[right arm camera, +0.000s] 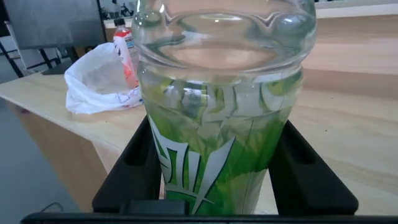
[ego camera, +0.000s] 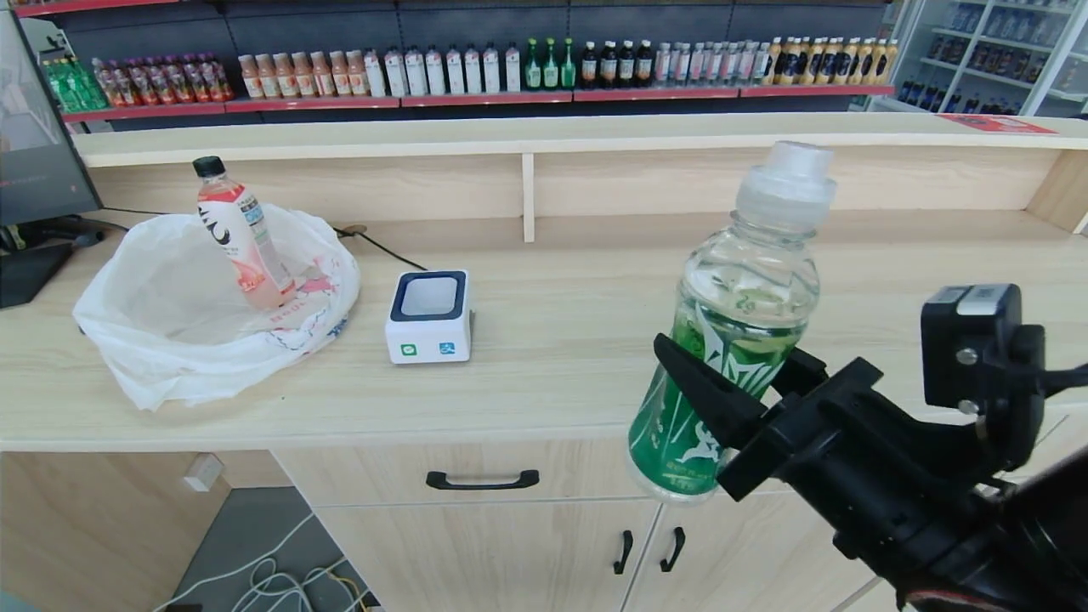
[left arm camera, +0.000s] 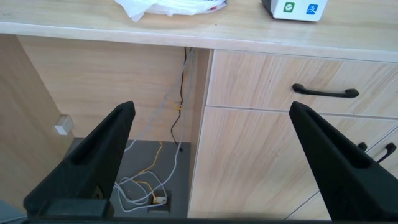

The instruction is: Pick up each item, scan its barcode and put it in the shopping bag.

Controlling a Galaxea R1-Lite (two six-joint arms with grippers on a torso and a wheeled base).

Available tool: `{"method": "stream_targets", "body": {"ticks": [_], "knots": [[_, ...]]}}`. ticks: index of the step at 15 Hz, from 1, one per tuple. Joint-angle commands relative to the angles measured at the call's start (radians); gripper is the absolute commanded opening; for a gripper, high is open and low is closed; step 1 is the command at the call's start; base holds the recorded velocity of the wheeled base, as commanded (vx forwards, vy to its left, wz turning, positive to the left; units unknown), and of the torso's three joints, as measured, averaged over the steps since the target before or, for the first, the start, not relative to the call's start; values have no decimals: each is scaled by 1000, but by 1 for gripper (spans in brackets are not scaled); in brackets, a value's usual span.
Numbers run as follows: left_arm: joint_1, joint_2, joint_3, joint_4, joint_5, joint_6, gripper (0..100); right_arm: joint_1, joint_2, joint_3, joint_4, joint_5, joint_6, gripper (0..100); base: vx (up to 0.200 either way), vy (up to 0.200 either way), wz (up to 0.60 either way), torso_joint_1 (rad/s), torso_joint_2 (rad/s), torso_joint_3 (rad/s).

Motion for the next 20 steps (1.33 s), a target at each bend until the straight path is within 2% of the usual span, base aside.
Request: {"method": "stream_targets", "body": {"ticks": [1, 2, 7, 8, 9, 11, 14, 18, 20], "knots": [[0, 0, 0, 0, 1, -1, 100, 44, -68, 80, 0, -2, -8, 0, 0, 0, 0, 0, 0, 0], [0, 0, 0, 0, 1, -1, 100, 67, -89, 111, 0, -3, -17, 0, 0, 0, 0, 0, 0, 0], [0, 0, 0, 0, 1, -1, 100, 70, -172, 160, 0, 0, -102, 0, 0, 0, 0, 0, 0, 0], [0, 0, 0, 0, 1, -1, 100, 73, -189, 152, 0, 6, -155, 0, 0, 0, 0, 0, 0, 0], [0, 0, 0, 0, 1, -1, 100, 113, -194, 143, 0, 18, -250, 0, 0, 0, 0, 0, 0, 0], [0, 0, 0, 0, 1, -1, 100, 193, -175, 139, 0, 18, -342, 0, 0, 0, 0, 0, 0, 0], [0, 0, 0, 0, 1, -1, 100, 271, -108, 131, 0, 63, -546, 0, 0, 0, 0, 0, 0, 0], [0, 0, 0, 0, 1, -1, 100, 285, -83, 218, 0, 84, -729, 0, 0, 0, 0, 0, 0, 0], [0, 0, 0, 0, 1, -1, 100, 288, -106, 241, 0, 89, -887, 0, 0, 0, 0, 0, 0, 0]]}}
